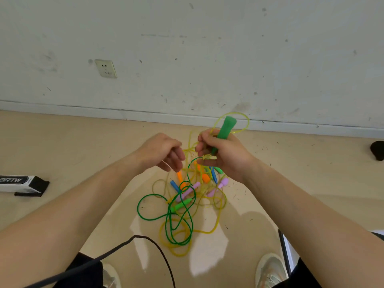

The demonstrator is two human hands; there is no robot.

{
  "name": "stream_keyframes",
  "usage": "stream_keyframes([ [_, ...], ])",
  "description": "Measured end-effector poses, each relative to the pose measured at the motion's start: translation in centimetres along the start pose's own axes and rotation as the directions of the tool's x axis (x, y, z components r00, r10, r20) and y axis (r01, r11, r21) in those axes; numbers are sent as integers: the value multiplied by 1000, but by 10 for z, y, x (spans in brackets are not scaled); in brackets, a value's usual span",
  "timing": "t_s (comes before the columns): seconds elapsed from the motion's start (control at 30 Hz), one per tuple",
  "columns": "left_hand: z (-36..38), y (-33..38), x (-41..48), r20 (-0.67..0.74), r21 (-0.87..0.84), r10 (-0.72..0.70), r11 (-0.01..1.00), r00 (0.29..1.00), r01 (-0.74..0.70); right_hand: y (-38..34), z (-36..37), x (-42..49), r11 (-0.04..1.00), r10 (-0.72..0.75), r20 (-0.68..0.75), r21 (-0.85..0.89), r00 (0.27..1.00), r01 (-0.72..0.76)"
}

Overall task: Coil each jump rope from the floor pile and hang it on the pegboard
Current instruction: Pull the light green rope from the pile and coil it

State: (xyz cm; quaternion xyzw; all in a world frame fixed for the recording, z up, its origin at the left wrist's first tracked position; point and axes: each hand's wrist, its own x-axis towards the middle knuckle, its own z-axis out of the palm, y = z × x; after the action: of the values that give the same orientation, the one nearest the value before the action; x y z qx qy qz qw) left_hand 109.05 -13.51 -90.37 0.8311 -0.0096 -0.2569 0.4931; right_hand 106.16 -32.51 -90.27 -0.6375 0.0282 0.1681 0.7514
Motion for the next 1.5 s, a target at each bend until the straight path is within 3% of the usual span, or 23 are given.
stream_keyframes([
  [0.07,8,-1,1,123,11,71,997,990,-73,-8,3,-1,989,-18,-1,144,1000,18],
  [0.17,26,-9,4,374,-8,205,976,905,-217,-16,9,-2,954,-42,26,298,999,32],
  [0.23,36,-16,7,451,15,214,969,867,-247,-21,10,-2,926,-50,30,375,998,35],
  [0.33,43,-31,11,447,158,143,959,883,-236,-30,0,1,892,-64,-63,444,996,86],
  [0.43,36,-54,19,375,595,15,762,927,-254,-37,-21,3,888,-79,-221,427,972,169],
  [0.5,25,-66,21,328,680,-61,708,943,-191,-34,-35,4,939,-98,-342,279,935,200],
  [0.6,10,-61,20,222,549,8,825,975,-132,-23,-47,7,992,-118,-470,-13,875,127],
  [0.67,8,-47,16,176,259,47,961,983,-92,-14,-48,7,989,-105,-476,-138,873,44],
  [0.73,9,-28,9,143,10,110,994,984,-112,-5,-43,7,981,-60,-416,-193,908,-24],
  [0.83,11,-2,-3,73,-312,206,934,976,-173,9,-29,5,963,27,-211,-258,977,-82],
  [0.93,8,12,-6,-29,-526,215,827,976,-197,17,-12,-1,957,102,41,-278,994,-86],
  [1.03,0,12,-4,-121,-659,188,719,975,-220,16,-3,-4,974,90,120,-219,989,-62],
  [1.1,-6,9,-3,-177,-689,175,681,969,-249,12,-2,-5,968,90,150,-247,985,-51],
  [1.17,-9,4,-1,-211,-629,169,731,963,-266,7,-1,-6,954,82,182,-300,980,-24],
  [1.23,-9,-1,2,-262,-437,172,857,950,-275,3,1,-5,960,46,194,-280,980,11],
  [1.3,-8,-11,6,-255,-203,192,948,948,-246,-2,3,-2,988,6,183,-155,983,22],
  [1.4,-9,-25,10,-40,-190,73,979,996,-80,-11,2,1,994,-19,171,107,985,1],
  [1.5,-4,-31,8,257,-267,-54,956,965,125,-17,-1,3,953,-47,191,302,980,-13],
])
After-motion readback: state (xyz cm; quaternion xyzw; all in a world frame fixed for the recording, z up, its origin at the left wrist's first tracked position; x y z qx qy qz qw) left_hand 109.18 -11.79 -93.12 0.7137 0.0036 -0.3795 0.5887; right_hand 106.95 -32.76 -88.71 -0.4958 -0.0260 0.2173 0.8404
